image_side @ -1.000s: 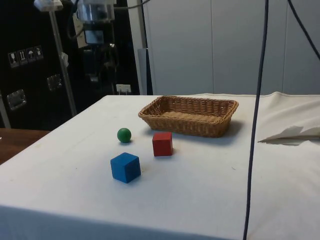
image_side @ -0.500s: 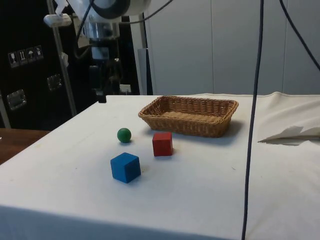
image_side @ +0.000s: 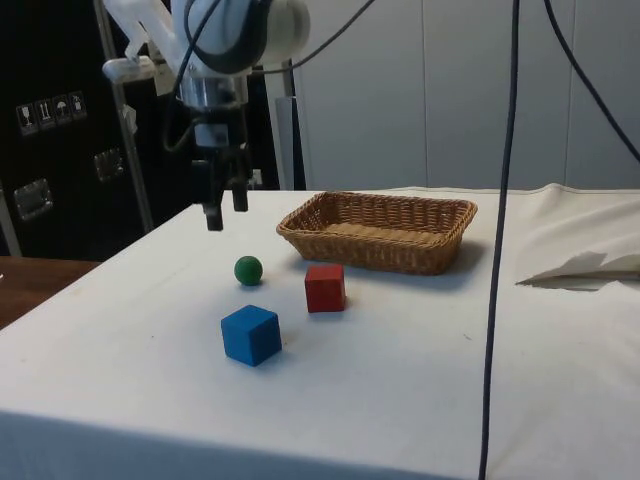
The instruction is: Place all non-red objects into the basket.
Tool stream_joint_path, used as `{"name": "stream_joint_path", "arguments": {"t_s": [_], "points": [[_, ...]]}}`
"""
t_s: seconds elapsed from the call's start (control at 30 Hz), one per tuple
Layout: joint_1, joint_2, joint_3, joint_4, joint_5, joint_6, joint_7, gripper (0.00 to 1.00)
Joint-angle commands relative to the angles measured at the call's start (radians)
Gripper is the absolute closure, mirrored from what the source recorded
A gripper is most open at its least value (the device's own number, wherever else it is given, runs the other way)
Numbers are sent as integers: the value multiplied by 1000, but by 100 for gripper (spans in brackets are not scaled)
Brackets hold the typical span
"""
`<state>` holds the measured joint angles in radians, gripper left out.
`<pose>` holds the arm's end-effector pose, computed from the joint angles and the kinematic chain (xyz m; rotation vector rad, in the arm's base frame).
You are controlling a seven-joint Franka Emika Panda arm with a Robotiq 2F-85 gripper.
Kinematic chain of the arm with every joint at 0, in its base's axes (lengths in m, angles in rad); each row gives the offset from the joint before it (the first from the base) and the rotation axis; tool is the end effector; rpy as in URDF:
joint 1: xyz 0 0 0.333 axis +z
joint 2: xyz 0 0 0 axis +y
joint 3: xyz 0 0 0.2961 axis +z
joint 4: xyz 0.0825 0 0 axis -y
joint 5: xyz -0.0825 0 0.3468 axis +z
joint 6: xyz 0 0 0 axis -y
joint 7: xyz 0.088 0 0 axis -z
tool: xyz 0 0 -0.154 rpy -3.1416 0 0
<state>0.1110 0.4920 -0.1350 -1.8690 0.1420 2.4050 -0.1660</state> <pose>0.6106 -0.0068 0.2192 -3.1095 -0.0879 -0.0836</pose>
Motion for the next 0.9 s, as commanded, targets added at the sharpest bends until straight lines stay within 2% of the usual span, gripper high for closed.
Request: {"name": "stream_joint_path", "arguments": {"t_s": [0.0,0.1,0.13,0.17,0.33,0.37,0.4,0.63,0.67,0.7,0.87], "points": [[-6,6,9,-2,15,18,-13,0],[-7,24,10,-2,32,30,-32,0],[0,20,0,0,18,17,-18,0],[-7,28,10,-1,36,33,-37,0],[-7,50,11,0,56,48,-70,0],[0,46,1,0,43,35,-57,0],[-7,54,12,0,59,51,-76,0],[-8,83,14,2,78,69,-127,0],[0,79,3,1,66,58,-114,0],[-8,87,14,2,81,71,-134,0],[-10,104,15,1,101,82,-177,0]]}}
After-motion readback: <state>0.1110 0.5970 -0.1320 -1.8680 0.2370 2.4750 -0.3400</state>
